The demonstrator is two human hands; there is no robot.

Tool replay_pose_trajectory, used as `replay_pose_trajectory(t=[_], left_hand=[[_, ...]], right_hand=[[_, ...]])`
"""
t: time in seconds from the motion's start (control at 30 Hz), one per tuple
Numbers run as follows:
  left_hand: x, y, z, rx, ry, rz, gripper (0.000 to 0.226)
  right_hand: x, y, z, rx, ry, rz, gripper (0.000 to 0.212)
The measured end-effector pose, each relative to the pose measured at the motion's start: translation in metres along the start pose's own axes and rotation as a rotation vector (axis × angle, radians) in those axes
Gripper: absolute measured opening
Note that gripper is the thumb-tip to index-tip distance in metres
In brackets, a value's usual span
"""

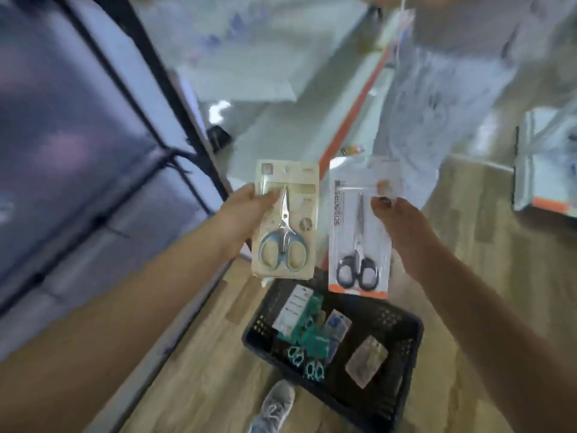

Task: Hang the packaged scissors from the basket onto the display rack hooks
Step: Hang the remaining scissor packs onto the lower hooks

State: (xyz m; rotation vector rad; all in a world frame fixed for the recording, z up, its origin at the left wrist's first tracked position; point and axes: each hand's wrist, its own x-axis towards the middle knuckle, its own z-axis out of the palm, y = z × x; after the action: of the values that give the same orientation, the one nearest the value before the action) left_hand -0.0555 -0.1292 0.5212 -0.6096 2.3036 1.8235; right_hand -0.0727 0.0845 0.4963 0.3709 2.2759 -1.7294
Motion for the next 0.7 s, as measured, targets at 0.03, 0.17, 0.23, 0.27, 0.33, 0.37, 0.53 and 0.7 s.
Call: replay_pose_trajectory(t=[0.03,0.17,0.23,0.27,0.33,0.37,0.53,0.7], left_hand=[[-0.018,0.013,-0.014,-0.059,0.018,0.025,0.008],[-0.106,0.033,-0.052,-0.148,0.189,0.081,0.027],[-0.145,0.025,-0.063,-0.2,0.289,0.08,0.022],[-0.164,0.015,-0.068,-0.245,0.333,0.058,0.014],[-0.202,-0.006,-0.075,-0.304,0.442,0.004,0.014],[-0.218,-0.02,-0.079,-0.319,0.505,-0.022,0.014],[-0.295,-0.086,-0.108,-0.458,0.706,-0.123,0.014],[-0.368,-0.132,-0.137,-0.527,0.881,-0.241,0.009]], right_hand=[[-0.016,-0.02,-0.002,0.026,-0.023,-0.043,0.039],[-0.073,-0.049,0.007,0.073,-0.163,-0.153,0.049],[-0.103,-0.054,0.02,0.083,-0.261,-0.176,0.032],[-0.117,-0.054,0.027,0.077,-0.33,-0.178,0.026],[-0.142,-0.05,0.044,0.069,-0.427,-0.172,0.026],[-0.153,-0.047,0.053,0.049,-0.466,-0.173,0.026],[-0.203,-0.017,0.104,-0.112,-0.641,-0.161,0.03],[-0.252,-0.003,0.154,-0.416,-0.805,-0.257,0.022]])
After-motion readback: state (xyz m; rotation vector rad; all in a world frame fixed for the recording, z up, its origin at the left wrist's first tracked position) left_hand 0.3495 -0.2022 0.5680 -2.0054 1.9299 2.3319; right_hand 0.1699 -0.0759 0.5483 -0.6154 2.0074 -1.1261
